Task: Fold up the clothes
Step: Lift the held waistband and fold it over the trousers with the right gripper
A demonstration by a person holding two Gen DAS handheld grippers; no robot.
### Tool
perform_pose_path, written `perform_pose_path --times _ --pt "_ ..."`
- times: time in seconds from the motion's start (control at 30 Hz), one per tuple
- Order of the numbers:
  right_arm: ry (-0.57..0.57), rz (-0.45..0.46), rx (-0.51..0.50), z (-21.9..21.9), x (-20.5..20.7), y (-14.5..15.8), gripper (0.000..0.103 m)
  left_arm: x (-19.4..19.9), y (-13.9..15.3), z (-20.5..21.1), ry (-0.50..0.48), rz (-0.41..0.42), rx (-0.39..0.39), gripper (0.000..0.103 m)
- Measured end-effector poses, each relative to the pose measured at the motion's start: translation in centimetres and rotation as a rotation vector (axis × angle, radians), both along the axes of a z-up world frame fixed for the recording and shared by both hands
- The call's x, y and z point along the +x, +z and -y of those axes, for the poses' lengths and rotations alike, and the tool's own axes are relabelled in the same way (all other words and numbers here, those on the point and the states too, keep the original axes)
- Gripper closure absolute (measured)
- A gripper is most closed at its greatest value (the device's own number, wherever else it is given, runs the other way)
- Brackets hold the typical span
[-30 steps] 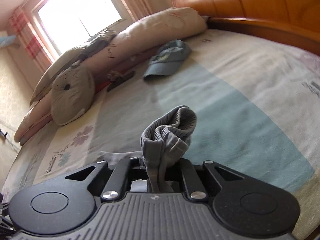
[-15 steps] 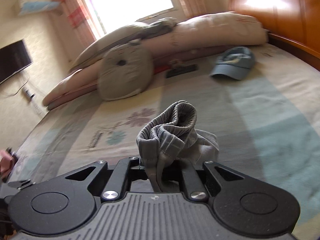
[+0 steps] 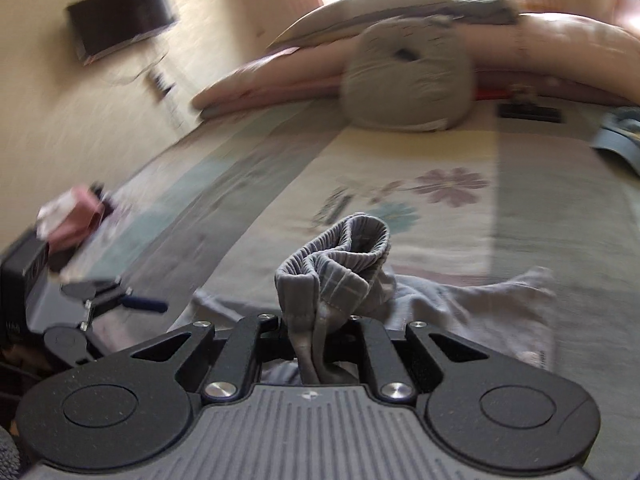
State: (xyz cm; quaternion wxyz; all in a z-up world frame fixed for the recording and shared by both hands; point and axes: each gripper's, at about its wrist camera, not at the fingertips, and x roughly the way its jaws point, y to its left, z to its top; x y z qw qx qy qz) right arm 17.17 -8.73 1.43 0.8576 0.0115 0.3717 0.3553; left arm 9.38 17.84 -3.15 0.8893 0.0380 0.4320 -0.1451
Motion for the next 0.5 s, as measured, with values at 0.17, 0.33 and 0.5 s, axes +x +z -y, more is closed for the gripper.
perform_pose_path --times 0.17,0.33,0.5 --pt "0.116 0.020 -0.082 -4.6 -0.2 -0.9 0.090 -0.7 -0.3 -1.3 0.044 -0.018 0.027 0.001" --pt "0.192 0.076 -0.162 -8.2 -1.4 -0.9 0.090 -1.2 -0.5 -2.6 0.106 -0.029 0.046 0.001" --pt "0.217 0.072 -0.177 -10.5 -1.5 -1.0 0.089 -1.6 -0.7 -3.8 0.176 -0.033 0.055 0.001"
